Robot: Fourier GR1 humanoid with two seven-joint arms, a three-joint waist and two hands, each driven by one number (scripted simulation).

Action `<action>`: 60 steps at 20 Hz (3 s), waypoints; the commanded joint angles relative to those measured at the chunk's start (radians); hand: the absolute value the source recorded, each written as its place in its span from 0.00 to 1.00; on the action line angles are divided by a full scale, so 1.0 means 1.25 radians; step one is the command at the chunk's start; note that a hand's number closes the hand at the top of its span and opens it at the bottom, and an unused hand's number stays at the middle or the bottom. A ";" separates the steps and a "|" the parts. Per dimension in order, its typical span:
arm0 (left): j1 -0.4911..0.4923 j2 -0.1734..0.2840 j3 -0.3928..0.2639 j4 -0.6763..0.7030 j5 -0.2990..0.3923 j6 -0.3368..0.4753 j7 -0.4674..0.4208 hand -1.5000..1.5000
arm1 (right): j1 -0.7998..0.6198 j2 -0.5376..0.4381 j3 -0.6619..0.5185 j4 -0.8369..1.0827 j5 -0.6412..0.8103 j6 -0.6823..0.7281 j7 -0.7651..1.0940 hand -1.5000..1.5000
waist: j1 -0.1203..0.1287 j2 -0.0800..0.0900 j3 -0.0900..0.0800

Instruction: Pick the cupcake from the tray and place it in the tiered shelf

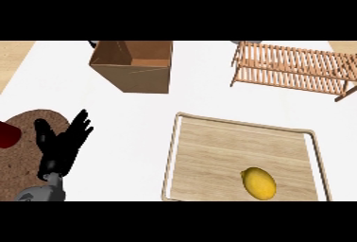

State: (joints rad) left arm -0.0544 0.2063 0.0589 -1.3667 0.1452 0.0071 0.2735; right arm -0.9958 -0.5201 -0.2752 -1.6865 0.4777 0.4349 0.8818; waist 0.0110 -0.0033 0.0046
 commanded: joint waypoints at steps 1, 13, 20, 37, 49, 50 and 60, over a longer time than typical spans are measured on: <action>-0.001 0.015 0.015 0.022 0.007 -0.016 0.011 0.50 | -0.072 -0.068 -0.029 0.174 0.014 -0.014 -0.078 1.00 | 0.004 0.006 -0.004; 0.018 -0.004 0.004 0.022 -0.008 -0.024 -0.006 0.50 | -0.099 -0.122 0.028 0.481 0.069 -0.051 -0.335 1.00 | 0.011 0.008 -0.004; 0.020 -0.004 -0.002 -0.046 0.001 -0.023 0.058 0.50 | -0.130 -0.117 0.040 0.620 0.121 -0.145 -0.424 1.00 | 0.009 0.006 -0.004; -0.033 -0.037 0.005 0.038 -0.024 -0.006 0.030 0.50 | -0.228 -0.108 0.027 0.911 0.168 -0.283 -0.649 1.00 | 0.008 0.008 -0.004; -0.037 -0.029 0.022 0.048 -0.026 -0.014 -0.003 0.50 | -0.285 -0.149 -0.105 0.981 0.071 -0.319 -0.595 0.00 | 0.006 0.010 -0.004; -0.001 -0.028 0.013 0.003 -0.014 -0.025 0.029 0.50 | -0.276 -0.123 -0.120 0.972 0.056 -0.353 -0.581 0.00 | 0.009 0.007 -0.003; -0.007 -0.052 -0.001 -0.018 -0.040 0.011 0.033 0.50 | -0.325 -0.172 -0.260 0.986 -0.079 -0.401 -0.562 0.00 | 0.008 0.008 -0.003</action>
State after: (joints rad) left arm -0.0623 0.1693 0.0776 -1.3882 0.1156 -0.0104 0.2942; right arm -1.3815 -0.7073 -0.5437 -0.4592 0.4261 -0.0197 0.1634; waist 0.0229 0.0037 0.0034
